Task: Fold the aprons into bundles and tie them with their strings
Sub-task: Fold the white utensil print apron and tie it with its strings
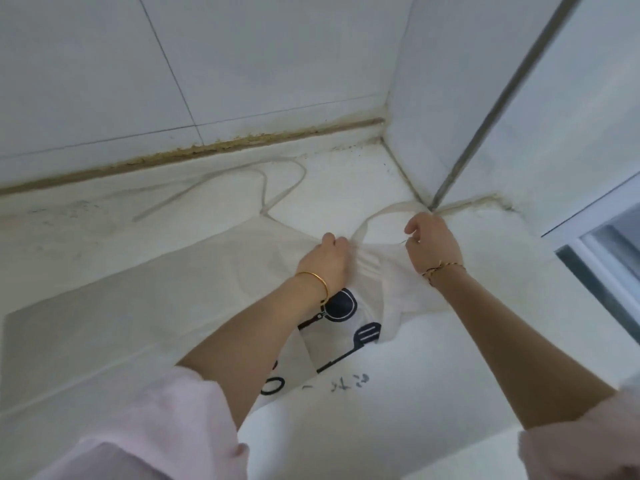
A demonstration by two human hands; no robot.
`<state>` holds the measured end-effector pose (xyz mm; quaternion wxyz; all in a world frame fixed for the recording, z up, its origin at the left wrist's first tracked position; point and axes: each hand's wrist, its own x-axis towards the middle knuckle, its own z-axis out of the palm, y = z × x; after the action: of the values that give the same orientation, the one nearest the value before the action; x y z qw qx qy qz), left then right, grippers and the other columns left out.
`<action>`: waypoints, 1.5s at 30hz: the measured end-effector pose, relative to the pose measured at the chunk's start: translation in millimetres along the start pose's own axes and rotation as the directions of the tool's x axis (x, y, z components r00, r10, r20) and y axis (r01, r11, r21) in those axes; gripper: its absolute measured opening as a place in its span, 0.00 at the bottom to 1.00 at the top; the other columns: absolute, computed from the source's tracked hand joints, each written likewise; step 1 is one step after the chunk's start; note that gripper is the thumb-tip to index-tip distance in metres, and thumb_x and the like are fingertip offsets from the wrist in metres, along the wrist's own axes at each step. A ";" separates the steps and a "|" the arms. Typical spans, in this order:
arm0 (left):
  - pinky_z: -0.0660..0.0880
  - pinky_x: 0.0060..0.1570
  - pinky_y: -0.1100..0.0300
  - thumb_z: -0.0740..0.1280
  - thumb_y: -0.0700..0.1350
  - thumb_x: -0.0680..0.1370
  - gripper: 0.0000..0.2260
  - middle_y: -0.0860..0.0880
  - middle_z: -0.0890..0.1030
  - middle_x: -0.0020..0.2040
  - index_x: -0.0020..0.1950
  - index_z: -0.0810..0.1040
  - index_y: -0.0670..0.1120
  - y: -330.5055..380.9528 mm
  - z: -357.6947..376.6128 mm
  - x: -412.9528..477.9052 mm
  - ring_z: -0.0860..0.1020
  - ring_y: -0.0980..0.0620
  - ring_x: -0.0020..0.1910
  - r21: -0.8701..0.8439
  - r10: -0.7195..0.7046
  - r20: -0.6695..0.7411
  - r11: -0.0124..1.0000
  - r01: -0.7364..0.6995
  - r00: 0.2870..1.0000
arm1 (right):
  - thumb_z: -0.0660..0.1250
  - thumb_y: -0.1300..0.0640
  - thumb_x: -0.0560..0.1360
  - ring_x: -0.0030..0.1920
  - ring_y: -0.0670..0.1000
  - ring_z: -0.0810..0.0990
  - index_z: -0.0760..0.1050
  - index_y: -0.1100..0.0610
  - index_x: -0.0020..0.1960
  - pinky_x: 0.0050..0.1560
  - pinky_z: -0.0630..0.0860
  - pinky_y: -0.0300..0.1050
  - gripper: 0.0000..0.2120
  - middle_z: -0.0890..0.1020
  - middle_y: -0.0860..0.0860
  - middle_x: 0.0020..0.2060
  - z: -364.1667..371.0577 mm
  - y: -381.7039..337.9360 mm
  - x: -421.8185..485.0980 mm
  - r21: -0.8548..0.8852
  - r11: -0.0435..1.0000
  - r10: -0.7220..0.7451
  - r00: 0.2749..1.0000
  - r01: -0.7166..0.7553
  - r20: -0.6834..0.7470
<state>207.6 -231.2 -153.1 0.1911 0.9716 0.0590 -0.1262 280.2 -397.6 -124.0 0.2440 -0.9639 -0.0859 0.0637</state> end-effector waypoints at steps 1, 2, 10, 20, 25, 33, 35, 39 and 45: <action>0.70 0.41 0.52 0.56 0.34 0.76 0.10 0.41 0.69 0.56 0.57 0.68 0.39 5.7 -0.3 0.0 0.75 0.40 0.46 -0.009 -0.012 0.011 1.000 0.012 1.000 | 0.58 0.65 0.74 0.48 0.56 0.75 0.72 0.59 0.53 0.48 0.72 0.49 0.10 0.74 0.56 0.53 -3.8 6.7 -3.8 0.013 0.999 0.032 0.999 -0.032 0.001; 0.70 0.42 0.53 0.57 0.36 0.76 0.11 0.42 0.70 0.56 0.58 0.68 0.39 19.2 -2.3 -1.2 0.75 0.41 0.47 -0.013 -0.023 0.022 1.000 0.023 0.999 | 0.59 0.64 0.74 0.46 0.56 0.74 0.72 0.59 0.51 0.46 0.72 0.48 0.07 0.74 0.55 0.50 -11.1 19.7 -9.3 0.015 0.998 0.068 0.998 -0.068 0.009; 0.76 0.39 0.58 0.65 0.42 0.74 0.04 0.45 0.78 0.38 0.42 0.74 0.42 50.8 -4.1 -16.8 0.76 0.47 0.33 0.106 -0.259 0.670 0.961 0.256 0.696 | 0.60 0.51 0.75 0.32 0.54 0.81 0.69 0.57 0.37 0.37 0.74 0.44 0.11 0.79 0.54 0.33 -22.1 47.1 -54.2 0.020 0.975 0.200 0.909 -0.223 0.366; 0.73 0.48 0.56 0.71 0.50 0.73 0.21 0.46 0.77 0.55 0.61 0.73 0.42 65.1 21.9 -44.9 0.77 0.45 0.54 0.460 -0.209 0.592 0.881 -0.113 0.778 | 0.67 0.56 0.74 0.45 0.58 0.79 0.61 0.60 0.63 0.34 0.68 0.45 0.23 0.68 0.55 0.57 14.0 71.1 -81.6 -0.130 0.984 0.133 0.985 -0.119 0.109; 0.70 0.36 0.59 0.64 0.41 0.74 0.06 0.48 0.74 0.39 0.49 0.72 0.42 53.1 19.8 -46.7 0.73 0.47 0.36 0.380 -0.164 0.532 0.923 -0.061 0.831 | 0.67 0.61 0.72 0.48 0.58 0.76 0.66 0.59 0.61 0.35 0.68 0.46 0.20 0.68 0.56 0.58 11.3 74.1 -83.8 -0.047 0.999 0.002 1.000 -0.003 -0.021; 0.70 0.36 0.58 0.64 0.41 0.72 0.07 0.48 0.74 0.36 0.37 0.66 0.48 41.5 -3.3 -45.6 0.78 0.46 0.35 0.174 -0.228 0.502 0.971 0.161 0.834 | 0.66 0.41 0.71 0.40 0.54 0.74 0.69 0.54 0.41 0.33 0.66 0.42 0.17 0.71 0.48 0.39 40.0 35.2 -107.0 0.209 0.975 0.002 0.941 -0.077 0.338; 0.68 0.35 0.59 0.64 0.40 0.71 0.07 0.48 0.74 0.34 0.37 0.66 0.48 41.3 -7.9 -45.7 0.76 0.47 0.33 0.163 -0.222 0.498 0.973 0.161 0.838 | 0.68 0.44 0.70 0.40 0.53 0.73 0.68 0.53 0.38 0.32 0.64 0.41 0.15 0.73 0.50 0.43 50.9 31.9 -103.6 0.284 0.946 0.068 0.953 -0.156 0.295; 0.66 0.31 0.61 0.64 0.38 0.71 0.09 0.48 0.72 0.31 0.36 0.64 0.47 39.9 -16.6 -44.7 0.72 0.47 0.32 0.155 -0.228 0.484 0.973 0.173 0.845 | 0.66 0.60 0.71 0.34 0.51 0.68 0.63 0.52 0.29 0.34 0.63 0.42 0.16 0.72 0.52 0.31 51.3 29.6 -94.3 0.506 0.848 0.010 0.960 -0.156 0.279; 0.64 0.35 0.59 0.63 0.37 0.71 0.10 0.49 0.69 0.34 0.35 0.63 0.47 35.2 -28.1 -38.4 0.69 0.47 0.38 0.359 -0.226 0.437 0.931 0.062 0.871 | 0.57 0.65 0.76 0.23 0.46 0.69 0.60 0.55 0.37 0.35 0.72 0.43 0.12 0.67 0.51 0.25 4.2 40.8 -83.4 0.808 0.365 0.040 0.875 -0.462 0.483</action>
<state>182.7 -255.2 -105.1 0.0222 0.9225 0.0618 -0.3804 203.5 -447.4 -140.5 0.6908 -0.6429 0.0688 0.3238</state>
